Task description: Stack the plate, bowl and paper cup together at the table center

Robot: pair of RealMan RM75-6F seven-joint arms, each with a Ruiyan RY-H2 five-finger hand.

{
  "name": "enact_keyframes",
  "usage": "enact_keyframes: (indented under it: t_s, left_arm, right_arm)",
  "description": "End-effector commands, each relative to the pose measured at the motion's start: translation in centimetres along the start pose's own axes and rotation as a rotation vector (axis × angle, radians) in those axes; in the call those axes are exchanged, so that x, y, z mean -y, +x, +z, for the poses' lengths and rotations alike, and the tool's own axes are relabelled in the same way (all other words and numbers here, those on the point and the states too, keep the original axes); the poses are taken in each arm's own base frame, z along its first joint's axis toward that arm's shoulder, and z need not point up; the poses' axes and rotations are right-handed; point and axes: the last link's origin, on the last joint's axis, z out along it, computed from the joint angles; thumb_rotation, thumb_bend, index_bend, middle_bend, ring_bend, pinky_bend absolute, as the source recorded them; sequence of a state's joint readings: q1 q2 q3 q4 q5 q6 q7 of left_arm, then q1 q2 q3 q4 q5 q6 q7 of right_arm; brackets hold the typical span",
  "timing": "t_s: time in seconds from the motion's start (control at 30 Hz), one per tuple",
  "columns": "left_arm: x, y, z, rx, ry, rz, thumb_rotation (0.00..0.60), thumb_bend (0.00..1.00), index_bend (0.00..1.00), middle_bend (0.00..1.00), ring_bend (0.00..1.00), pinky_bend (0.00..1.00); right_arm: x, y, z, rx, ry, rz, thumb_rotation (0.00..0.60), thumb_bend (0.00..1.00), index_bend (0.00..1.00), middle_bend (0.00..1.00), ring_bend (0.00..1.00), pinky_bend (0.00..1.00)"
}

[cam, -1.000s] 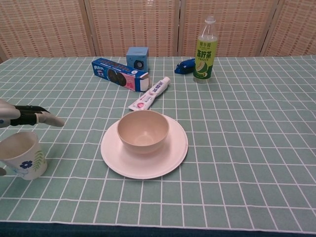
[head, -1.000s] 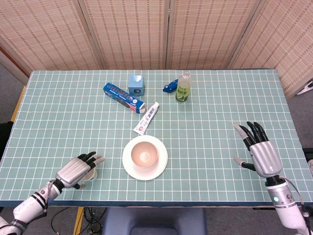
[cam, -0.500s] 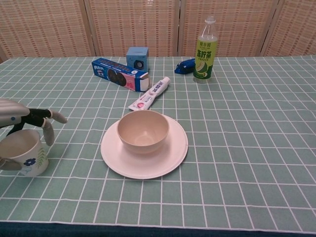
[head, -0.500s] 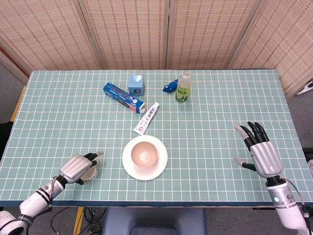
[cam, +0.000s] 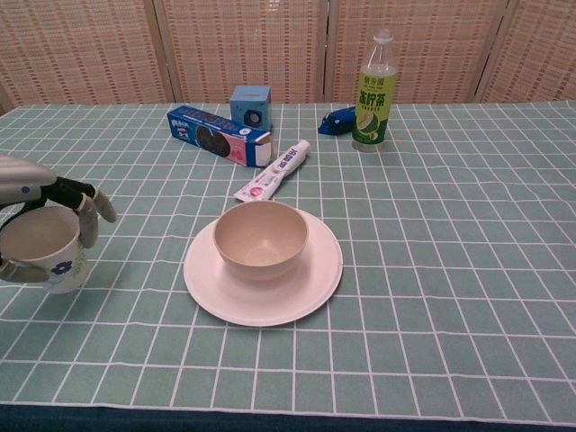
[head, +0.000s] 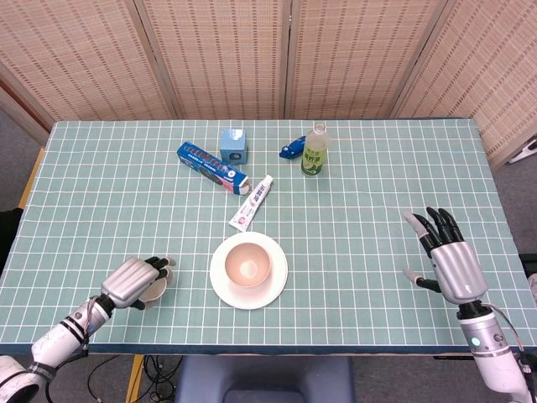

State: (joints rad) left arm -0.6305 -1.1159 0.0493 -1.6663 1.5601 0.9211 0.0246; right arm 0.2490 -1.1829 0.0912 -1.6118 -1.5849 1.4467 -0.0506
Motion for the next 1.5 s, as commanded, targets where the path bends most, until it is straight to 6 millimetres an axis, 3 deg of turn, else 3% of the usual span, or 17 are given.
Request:
enact_keyframes:
  t_s: [0.03, 0.33, 0.63, 1.1, 1.5]
  left_arm:
    - [-0.5, 2.3, 0.7, -0.035, -0.022, -0.018, 0.6, 0.23, 0.4, 0.23, 0.29, 0.66]
    - [-3.4, 7.4, 4.0, -0.062, -0.109, -0.129, 0.6, 0.23, 0.4, 0.23, 0.29, 0.66]
    - [-7.2, 9.2, 7.8, -0.019, -0.188, -0.219, 0.6, 0.23, 0.4, 0.23, 0.29, 0.66]
    - [-12.1, 8.7, 13.4, 0.029, -0.23, -0.212, 0.6, 0.23, 0.4, 0.23, 0.29, 0.66]
    - [-13.1, 7.0, 16.4, 0.029, -0.159, -0.173, 0.6, 0.23, 0.39, 0.23, 0.28, 0.66]
  right_arm:
    - [0.0, 0.0, 0.0, 0.0, 0.0, 0.001, 0.6, 0.14, 0.08, 0.16, 0.0, 0.0]
    - [-0.1, -0.1, 0.1, 0.002, -0.002, 0.0, 0.6, 0.14, 0.08, 0.16, 0.0, 0.0]
    - [-0.3, -0.1, 0.0, 0.005, -0.009, -0.003, 0.6, 0.14, 0.08, 0.16, 0.0, 0.0]
    - [-0.5, 0.0, -0.2, 0.006, -0.017, -0.005, 0.6, 0.14, 0.08, 0.16, 0.0, 0.0]
    - [-0.9, 0.0, -0.4, 0.007, -0.028, -0.003, 0.6, 0.14, 0.08, 0.16, 0.0, 0.0]
